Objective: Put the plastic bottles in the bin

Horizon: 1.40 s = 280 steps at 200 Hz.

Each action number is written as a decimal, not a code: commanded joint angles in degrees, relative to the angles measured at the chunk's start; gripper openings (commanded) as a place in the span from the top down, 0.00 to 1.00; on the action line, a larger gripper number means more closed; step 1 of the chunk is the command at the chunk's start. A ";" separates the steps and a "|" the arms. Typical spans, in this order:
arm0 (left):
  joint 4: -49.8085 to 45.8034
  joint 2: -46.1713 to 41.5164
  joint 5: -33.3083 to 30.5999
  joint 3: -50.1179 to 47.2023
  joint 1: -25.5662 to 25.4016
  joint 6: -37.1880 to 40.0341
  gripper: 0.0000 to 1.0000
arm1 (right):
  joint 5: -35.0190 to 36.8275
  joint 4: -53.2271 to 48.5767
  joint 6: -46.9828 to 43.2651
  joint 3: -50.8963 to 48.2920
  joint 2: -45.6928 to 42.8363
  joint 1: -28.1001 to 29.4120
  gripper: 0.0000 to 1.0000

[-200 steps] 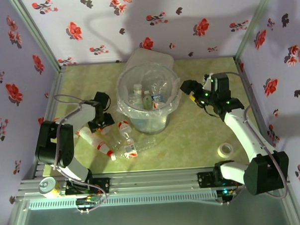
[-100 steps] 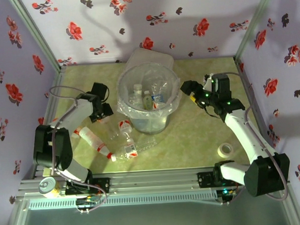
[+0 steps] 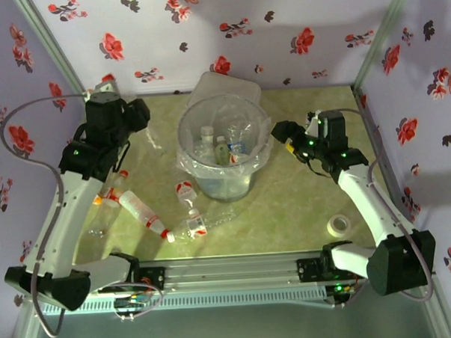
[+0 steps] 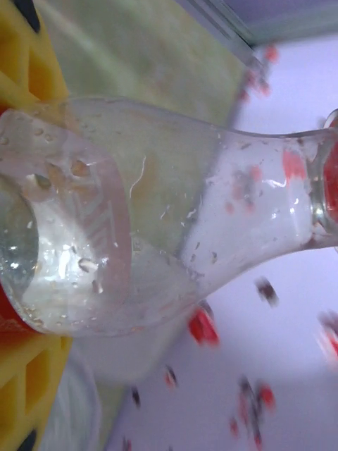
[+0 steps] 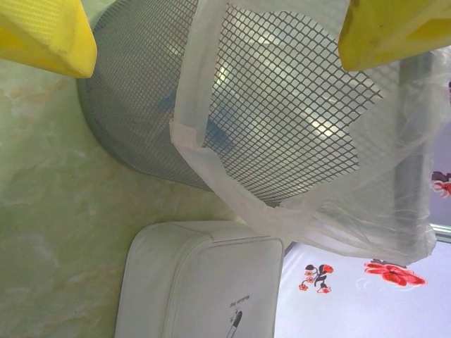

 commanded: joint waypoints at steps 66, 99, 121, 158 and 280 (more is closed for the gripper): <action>8.00 21.23 -0.87 18.40 -17.69 12.08 0.50 | -0.18 2.86 2.04 -2.62 -2.12 0.64 0.10; 4.12 25.65 0.16 18.27 -19.78 10.74 0.50 | 0.00 2.02 1.45 -2.05 -2.30 0.66 0.11; 3.01 25.50 1.62 15.31 -20.46 7.58 0.48 | 0.12 2.08 1.43 -2.09 -2.16 0.65 0.10; 3.09 23.39 2.44 10.41 -21.16 4.20 0.41 | -0.09 2.85 1.68 -2.58 -1.82 0.58 0.10; 1.04 24.84 2.03 15.69 -21.52 7.08 0.25 | -0.10 3.20 1.67 -2.32 -0.81 0.62 0.10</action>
